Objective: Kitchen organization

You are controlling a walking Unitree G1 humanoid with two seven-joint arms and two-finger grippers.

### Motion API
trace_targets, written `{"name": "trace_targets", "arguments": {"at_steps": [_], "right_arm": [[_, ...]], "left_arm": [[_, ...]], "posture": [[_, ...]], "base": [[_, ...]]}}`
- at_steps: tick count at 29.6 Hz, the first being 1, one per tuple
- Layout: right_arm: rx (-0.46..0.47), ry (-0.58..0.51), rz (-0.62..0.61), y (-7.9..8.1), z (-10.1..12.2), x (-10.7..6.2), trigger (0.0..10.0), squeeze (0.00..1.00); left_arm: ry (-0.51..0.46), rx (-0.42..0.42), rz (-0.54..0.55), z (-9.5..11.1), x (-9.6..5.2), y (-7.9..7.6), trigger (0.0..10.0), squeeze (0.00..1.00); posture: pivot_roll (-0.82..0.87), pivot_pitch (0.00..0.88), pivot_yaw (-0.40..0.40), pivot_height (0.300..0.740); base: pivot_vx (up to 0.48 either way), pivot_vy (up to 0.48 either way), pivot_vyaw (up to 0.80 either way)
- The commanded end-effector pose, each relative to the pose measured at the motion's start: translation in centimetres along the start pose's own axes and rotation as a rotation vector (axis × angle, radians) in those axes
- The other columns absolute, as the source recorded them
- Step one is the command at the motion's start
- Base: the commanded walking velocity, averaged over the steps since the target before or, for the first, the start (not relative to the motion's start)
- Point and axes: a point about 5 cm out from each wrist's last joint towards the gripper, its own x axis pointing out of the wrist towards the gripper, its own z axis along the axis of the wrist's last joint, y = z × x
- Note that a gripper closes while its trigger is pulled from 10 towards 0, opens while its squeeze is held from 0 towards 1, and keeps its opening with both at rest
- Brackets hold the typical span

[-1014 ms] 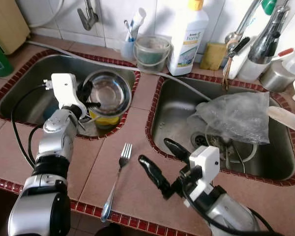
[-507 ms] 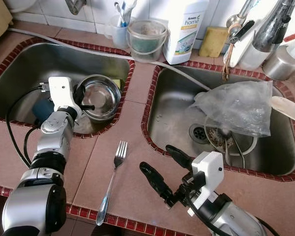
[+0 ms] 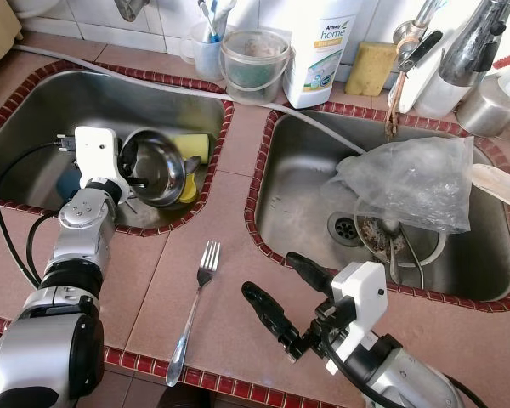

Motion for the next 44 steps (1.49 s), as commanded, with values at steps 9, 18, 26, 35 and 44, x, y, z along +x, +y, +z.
{"name": "trace_targets", "arguments": {"at_steps": [9, 18, 26, 35, 44], "right_arm": [[-0.025, -0.034, -0.036, -1.4, 0.2, 0.9, 10.0, 0.00], [-0.084, -0.105, -0.109, -3.1, 1.0, 2.2, 10.0, 0.00], [-0.166, -0.146, -0.269, -6.2, 0.3, 3.4, 10.0, 0.00], [-0.212, -0.198, -0.363, -7.8, 0.2, 4.3, 10.0, 0.00], [-0.285, -0.248, -0.462, -9.2, 0.1, 4.8, 10.0, 0.00]], "left_arm": [[0.022, -0.051, 0.028, -0.3, -0.1, 0.6, 10.0, 1.00], [-0.012, -0.113, -0.001, -0.9, -0.9, 0.5, 10.0, 1.00], [-0.068, -0.173, -0.111, -1.5, -2.4, -2.1, 10.0, 1.00], [-0.027, -0.111, -0.179, -3.5, -4.6, -3.9, 10.0, 1.00], [-0.066, -0.162, -0.243, -3.2, -6.1, -5.6, 10.0, 0.45]], "posture": [[-0.17, 0.188, 0.015, 0.740], [-0.15, 0.149, 0.024, 0.740], [-0.13, 0.113, 0.030, 0.740], [-0.13, 0.068, 0.030, 0.740], [-0.12, 0.022, 0.031, 0.740]], "base": [[0.000, 0.000, 0.00], [0.000, 0.000, 0.00], [0.000, 0.000, 0.00], [0.000, 0.000, 0.00], [0.000, 0.000, 0.00]]}}
